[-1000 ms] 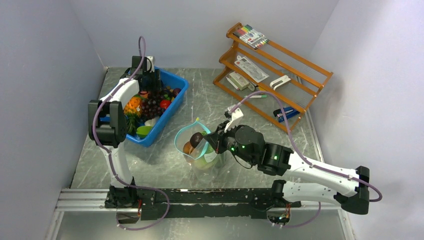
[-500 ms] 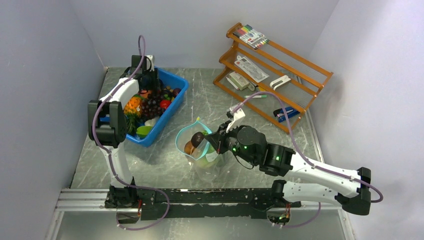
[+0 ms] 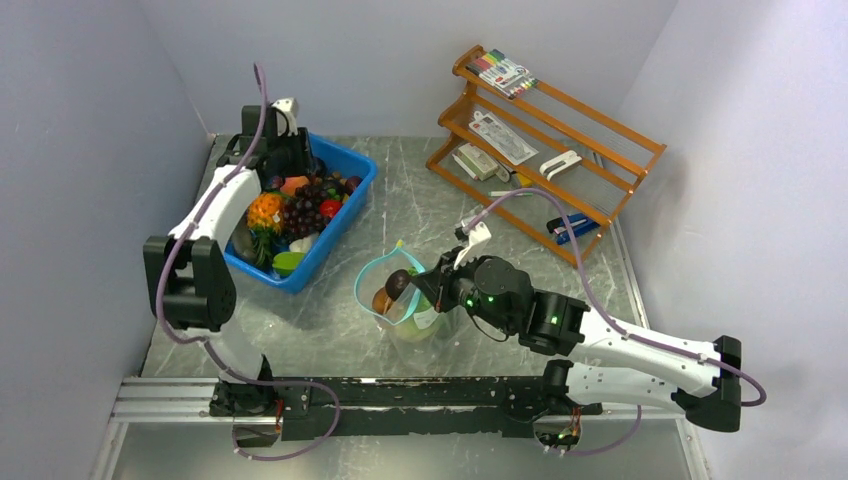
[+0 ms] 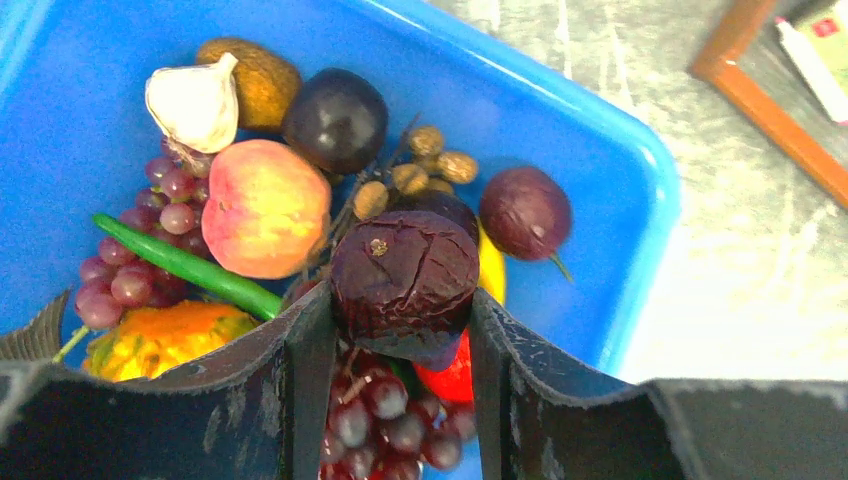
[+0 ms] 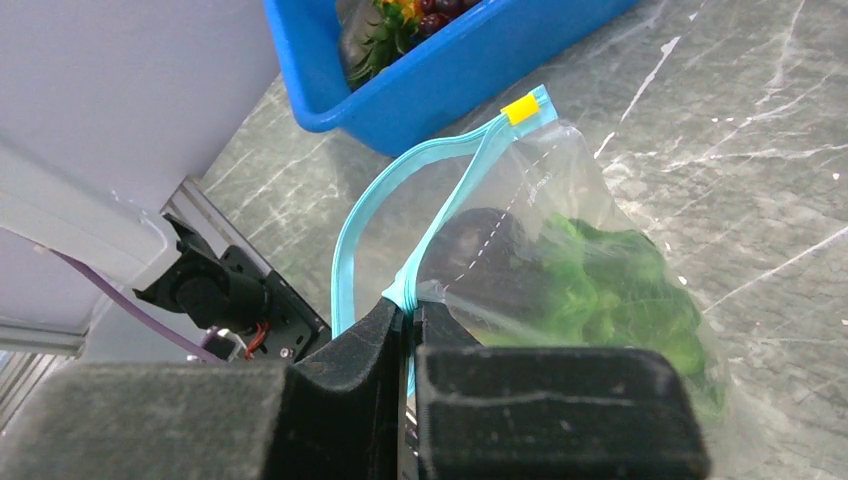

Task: Place the food in the zip-top bag and seal the zipper
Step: Pick up the fake vegetable from the bin, then place the fake vegetable in the zipper food storage bag.

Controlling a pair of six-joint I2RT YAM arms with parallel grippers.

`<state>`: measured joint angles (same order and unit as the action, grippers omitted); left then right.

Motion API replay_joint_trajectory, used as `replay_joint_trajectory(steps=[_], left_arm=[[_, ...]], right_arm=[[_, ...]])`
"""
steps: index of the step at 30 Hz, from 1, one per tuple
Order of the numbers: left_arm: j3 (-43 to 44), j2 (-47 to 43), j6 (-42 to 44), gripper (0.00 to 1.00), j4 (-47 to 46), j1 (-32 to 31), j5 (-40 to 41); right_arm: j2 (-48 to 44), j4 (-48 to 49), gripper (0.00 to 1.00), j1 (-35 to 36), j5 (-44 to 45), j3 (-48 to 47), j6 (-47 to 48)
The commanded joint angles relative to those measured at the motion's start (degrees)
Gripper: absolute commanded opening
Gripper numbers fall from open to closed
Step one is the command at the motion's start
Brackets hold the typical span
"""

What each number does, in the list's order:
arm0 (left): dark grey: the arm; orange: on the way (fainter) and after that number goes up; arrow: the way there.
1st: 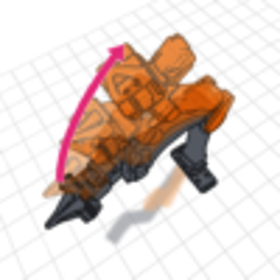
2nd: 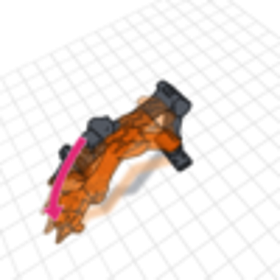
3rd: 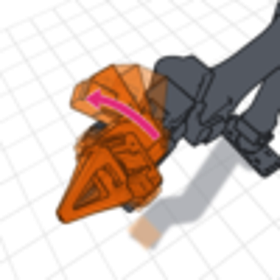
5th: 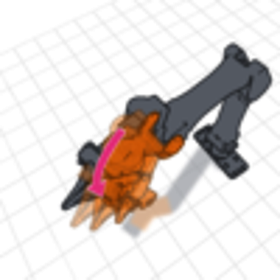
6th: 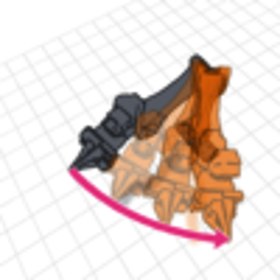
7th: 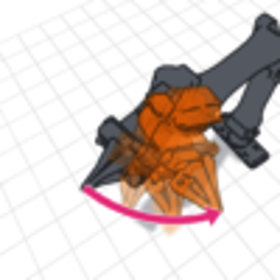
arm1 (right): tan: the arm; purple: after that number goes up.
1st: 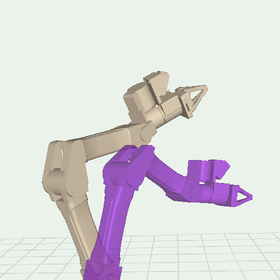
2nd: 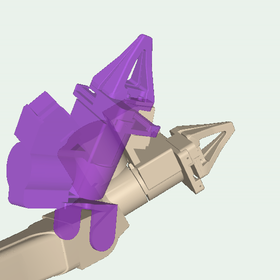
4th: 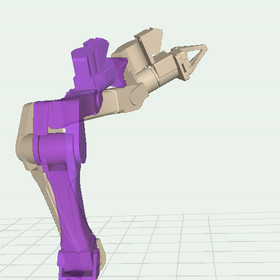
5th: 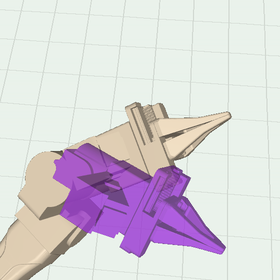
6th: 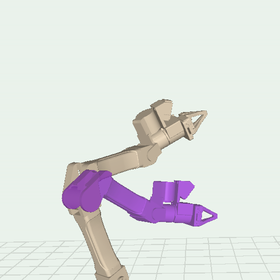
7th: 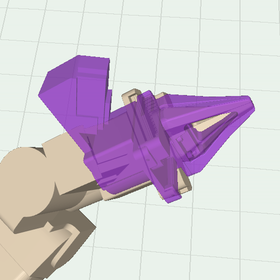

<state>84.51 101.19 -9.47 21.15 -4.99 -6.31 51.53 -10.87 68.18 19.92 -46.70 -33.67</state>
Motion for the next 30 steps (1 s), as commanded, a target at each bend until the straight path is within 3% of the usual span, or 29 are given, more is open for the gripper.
replay_joint_trajectory(steps=[1, 8, 18, 23, 30], left_arm=[[-2.9, -5.8, -1.1, 0.34, 2.7, 0.4, -5.7], [-9.1, -15.5, -1.2, 0.33, 7.6, 0.4, -12.3], [-18.9, -31.3, -0.6, 0.35, 13.0, 0.0, -31.9], [-25.3, -39.7, -1.6, 0.35, 11.8, -0.4, -46.1], [-31.3, -48.2, -7.6, 0.40, 4.7, -2.7, -56.0]], right_arm=[[-0.3, 2.6, 0.00, -0.2, -0.9, -1.1, -2.2], [1.9, -0.3, 0.00, -0.2, -0.4, -3.1, -2.3], [2.2, 0.9, 0.00, -0.2, 2.0, -0.9, -6.8], [0.9, 0.9, 0.00, -0.2, 3.0, -1.6, -5.7], [0.2, 3.1, 0.00, -0.3, 2.1, -1.2, -3.3]])
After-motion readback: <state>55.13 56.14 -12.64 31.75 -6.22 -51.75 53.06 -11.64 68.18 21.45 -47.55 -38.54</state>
